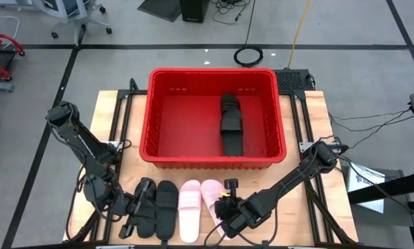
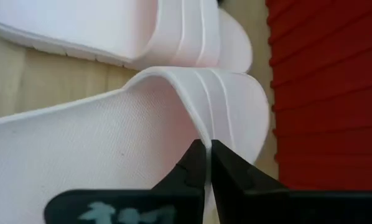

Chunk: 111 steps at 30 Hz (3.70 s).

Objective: Pick and place slides into bin
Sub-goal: Put the right pink slide into the red bin

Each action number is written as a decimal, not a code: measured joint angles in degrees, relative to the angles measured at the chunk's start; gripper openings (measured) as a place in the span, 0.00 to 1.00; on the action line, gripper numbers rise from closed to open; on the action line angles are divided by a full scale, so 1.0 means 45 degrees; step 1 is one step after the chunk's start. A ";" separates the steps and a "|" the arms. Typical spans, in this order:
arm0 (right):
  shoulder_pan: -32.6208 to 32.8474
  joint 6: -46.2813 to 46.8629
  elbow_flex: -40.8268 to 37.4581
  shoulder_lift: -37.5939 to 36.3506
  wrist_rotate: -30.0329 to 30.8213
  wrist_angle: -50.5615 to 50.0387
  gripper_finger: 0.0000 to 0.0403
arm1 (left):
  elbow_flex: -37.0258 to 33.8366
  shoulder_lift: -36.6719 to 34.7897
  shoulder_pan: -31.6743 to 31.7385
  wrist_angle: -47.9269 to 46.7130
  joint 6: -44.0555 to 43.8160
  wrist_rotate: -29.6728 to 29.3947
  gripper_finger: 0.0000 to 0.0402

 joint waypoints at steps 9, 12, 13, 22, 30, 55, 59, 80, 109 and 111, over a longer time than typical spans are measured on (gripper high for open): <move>0.0059 -0.1167 0.0000 -0.0984 0.0010 0.1030 0.00 | 0.0000 -0.1015 0.0000 -0.0127 -0.0611 -0.2043 0.37; 0.0059 -0.2290 0.0000 -0.1409 -0.0023 0.1621 0.00 | 0.0000 -0.1592 0.0000 -0.0143 -0.0337 -0.2271 0.37; 0.0059 -0.2604 0.0000 -0.1608 -0.0024 0.1753 0.00 | 0.0000 -0.1816 0.0008 -0.0176 -0.0137 -0.2287 0.37; -0.0279 -0.4123 0.0000 -0.3892 -0.0021 0.1909 0.00 | 0.0000 -0.4385 0.0755 -0.1312 0.1520 -0.3751 0.37; -0.1282 -0.6306 0.0004 -0.5845 -0.0001 0.1909 0.00 | 0.0000 -0.7309 0.2369 -0.3505 0.1931 -0.3836 0.37; -0.9587 -0.9100 -0.1445 -0.5894 -0.0029 0.3755 0.00 | 0.0000 -0.9029 0.8322 -0.5219 0.1639 -0.0954 0.37; -1.0161 -0.9351 -0.2321 -0.5763 -0.0082 0.4912 0.00 | 0.0000 -0.8449 0.9929 -0.5424 0.0707 0.0445 0.37; -1.1507 -0.9625 -0.3424 -0.2805 0.0791 0.7837 0.00 | 0.0000 -0.6741 1.3270 -0.4843 -0.0005 0.2667 0.37; -1.1361 -0.7602 -0.3413 -0.1203 -0.0383 0.7628 0.00 | 0.0000 -0.6741 1.3269 -0.5062 0.0350 0.2959 0.37; -1.1424 -0.7646 -0.3592 -0.1203 -0.0373 0.7941 0.00 | 0.0000 -0.6741 1.3265 -0.5062 0.0350 0.3132 0.37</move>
